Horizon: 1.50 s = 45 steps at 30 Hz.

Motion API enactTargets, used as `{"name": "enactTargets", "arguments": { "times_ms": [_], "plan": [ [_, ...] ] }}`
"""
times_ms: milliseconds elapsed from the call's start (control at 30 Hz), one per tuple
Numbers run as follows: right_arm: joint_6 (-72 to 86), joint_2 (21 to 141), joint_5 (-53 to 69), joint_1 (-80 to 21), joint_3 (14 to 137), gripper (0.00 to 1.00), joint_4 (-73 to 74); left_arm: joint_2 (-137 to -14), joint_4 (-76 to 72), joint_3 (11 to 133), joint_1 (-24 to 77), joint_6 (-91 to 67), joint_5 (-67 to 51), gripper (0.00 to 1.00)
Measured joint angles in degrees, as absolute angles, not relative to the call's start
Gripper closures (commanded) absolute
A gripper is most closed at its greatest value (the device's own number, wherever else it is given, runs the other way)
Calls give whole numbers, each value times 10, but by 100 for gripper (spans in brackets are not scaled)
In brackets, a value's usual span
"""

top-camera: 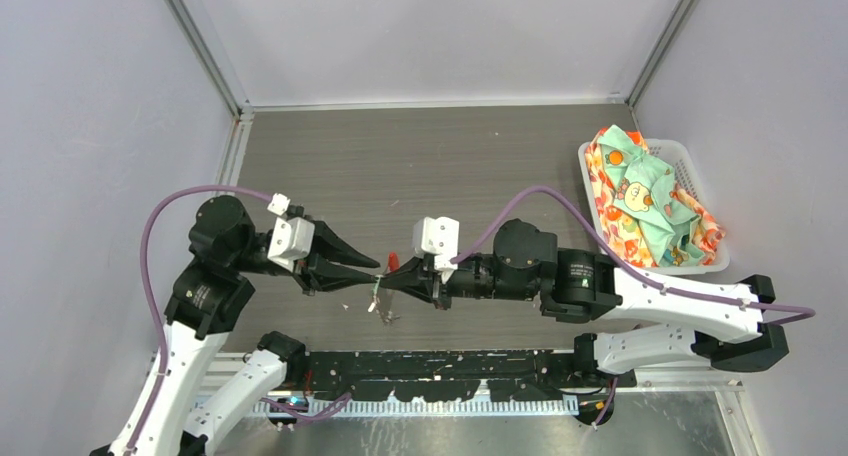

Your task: Put the keys on the keyring

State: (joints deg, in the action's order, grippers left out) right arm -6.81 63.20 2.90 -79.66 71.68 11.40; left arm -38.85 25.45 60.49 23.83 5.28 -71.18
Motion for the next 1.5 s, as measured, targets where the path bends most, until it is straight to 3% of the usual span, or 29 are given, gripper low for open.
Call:
{"name": "enactTargets", "arguments": {
  "times_ms": [500,733,833,1267,1500],
  "plan": [
    [-70,648,44,-797,729,99,156,-387,295,630,238,99,-739,79],
    [-69,648,55,-797,729,99,157,-385,382,640,238,196,-724,63],
    [-69,648,55,-796,729,99,157,-382,410,640,238,222,-721,62],
    [-65,659,62,-794,740,99,164,-373,373,638,238,187,-711,73],
    [-61,673,62,-792,770,99,189,-372,358,638,238,148,-739,72]
  ]
}}
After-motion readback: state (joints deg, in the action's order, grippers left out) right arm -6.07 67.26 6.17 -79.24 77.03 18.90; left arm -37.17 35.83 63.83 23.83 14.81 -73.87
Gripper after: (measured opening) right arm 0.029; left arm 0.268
